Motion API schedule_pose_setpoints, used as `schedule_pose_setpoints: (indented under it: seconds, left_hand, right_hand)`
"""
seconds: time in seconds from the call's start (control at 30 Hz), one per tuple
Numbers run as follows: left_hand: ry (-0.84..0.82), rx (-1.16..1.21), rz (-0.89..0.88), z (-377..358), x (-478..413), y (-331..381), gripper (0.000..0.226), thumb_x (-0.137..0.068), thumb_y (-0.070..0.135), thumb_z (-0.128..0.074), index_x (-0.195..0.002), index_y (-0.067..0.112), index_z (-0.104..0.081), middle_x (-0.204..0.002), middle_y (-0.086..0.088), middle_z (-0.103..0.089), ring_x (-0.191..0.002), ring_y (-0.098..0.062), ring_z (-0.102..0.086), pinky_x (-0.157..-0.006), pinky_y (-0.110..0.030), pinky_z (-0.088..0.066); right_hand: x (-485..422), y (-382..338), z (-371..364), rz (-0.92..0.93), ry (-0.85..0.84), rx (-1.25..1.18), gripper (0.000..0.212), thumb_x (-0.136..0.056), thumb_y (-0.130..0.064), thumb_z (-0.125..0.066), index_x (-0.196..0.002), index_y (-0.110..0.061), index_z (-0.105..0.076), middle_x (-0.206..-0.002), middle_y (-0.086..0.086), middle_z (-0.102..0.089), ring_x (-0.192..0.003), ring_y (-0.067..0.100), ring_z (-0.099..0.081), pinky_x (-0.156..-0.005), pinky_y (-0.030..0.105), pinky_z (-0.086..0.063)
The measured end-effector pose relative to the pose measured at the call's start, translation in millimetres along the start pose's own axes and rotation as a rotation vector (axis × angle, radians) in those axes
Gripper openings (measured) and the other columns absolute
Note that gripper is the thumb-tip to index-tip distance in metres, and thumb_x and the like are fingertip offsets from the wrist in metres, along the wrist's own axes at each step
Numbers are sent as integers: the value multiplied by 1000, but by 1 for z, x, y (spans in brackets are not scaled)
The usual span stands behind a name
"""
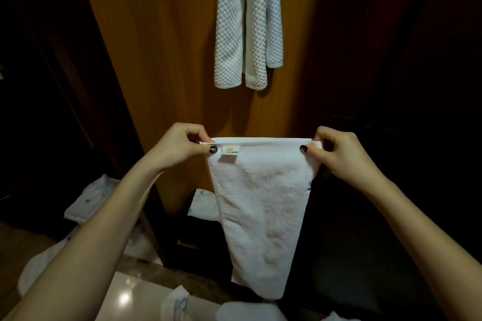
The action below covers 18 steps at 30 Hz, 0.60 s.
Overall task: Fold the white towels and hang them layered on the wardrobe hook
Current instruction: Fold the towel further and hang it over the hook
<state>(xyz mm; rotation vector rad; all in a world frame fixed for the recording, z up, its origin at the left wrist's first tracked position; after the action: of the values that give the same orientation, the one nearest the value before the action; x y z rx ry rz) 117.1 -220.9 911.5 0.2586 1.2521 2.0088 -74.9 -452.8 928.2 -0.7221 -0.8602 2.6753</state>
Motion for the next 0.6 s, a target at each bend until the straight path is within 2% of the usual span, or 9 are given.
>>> schedule_pose_setpoints:
  seconds: [0.1,0.23,0.33,0.4,0.47,0.53,0.6]
  left_hand:
    - [91,29,28,8,0,-5,16,-74,1,-80,-69,12,-70,-75,-1,-70,-75,-6,-60,-75,-22,-46]
    - [138,119,48,12,2,-10,17,-73,2,-81,-69,15,-71,-69,11,-72,-69,6,-63,-70,-13,-45]
    - [136,354,62,11,7,-15,9,-69,10,-80,-71,17,-74,-71,7,-73,-68,1,-65,-62,-10,-48]
    - [153,403,60,11,8,-20,11,-70,11,-79,-74,20,-76,-73,7,-73,-68,-1,-65,-62,-12,-49]
    - [189,237,52,12,5,-26,19,-76,4,-78,-84,22,-76,-68,10,-67,-68,-2,-61,-65,-12,-47]
    - [196,5,64,7,1,-30,24,-78,5,-78,-97,19,-77,-62,11,-58,-64,-5,-53,-65,-15,-43]
    - [213,-78,100,0,1,-34,24,-78,7,-79,-100,14,-77,-64,13,-58,-64,-2,-53,-64,-13,-40]
  right_hand:
    - [-2,-5,-2,-4,-2,-14,31,-90,-21,-70,-71,-7,-50,-67,13,-55,-49,7,-40,-45,19,-30]
    - [-7,-12,-2,28,14,14,29,-89,-19,-71,-73,-13,-49,-65,7,-52,-49,7,-42,-43,18,-32]
    - [-11,-10,-1,1,16,29,11,-88,-22,-72,-89,-20,-62,-73,1,-59,-46,7,-50,-38,22,-37]
    - [-15,-5,-6,-37,-13,38,6,-88,-24,-71,-87,-20,-68,-71,-4,-62,-44,4,-52,-37,21,-40]
    - [-16,-2,-16,-35,-40,96,17,-90,-24,-69,-76,-16,-66,-65,-3,-59,-48,5,-52,-42,17,-37]
    - [-16,4,-30,-43,-54,152,22,-92,-20,-65,-73,-12,-59,-61,1,-56,-56,14,-53,-49,21,-33]
    - [-15,15,-42,-129,-67,107,20,-93,-16,-62,-75,-7,-57,-61,6,-57,-59,25,-57,-53,27,-36]
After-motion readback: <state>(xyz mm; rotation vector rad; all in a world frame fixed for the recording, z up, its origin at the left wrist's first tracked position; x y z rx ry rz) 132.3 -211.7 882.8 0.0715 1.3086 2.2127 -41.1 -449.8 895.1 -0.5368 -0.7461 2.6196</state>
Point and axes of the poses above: each hand's wrist, its own x-axis away from the middle knuckle, its own z-axis out of the back of the hand, y = z × x, the point moved 8 cm from there along -x, towards the middle knuckle
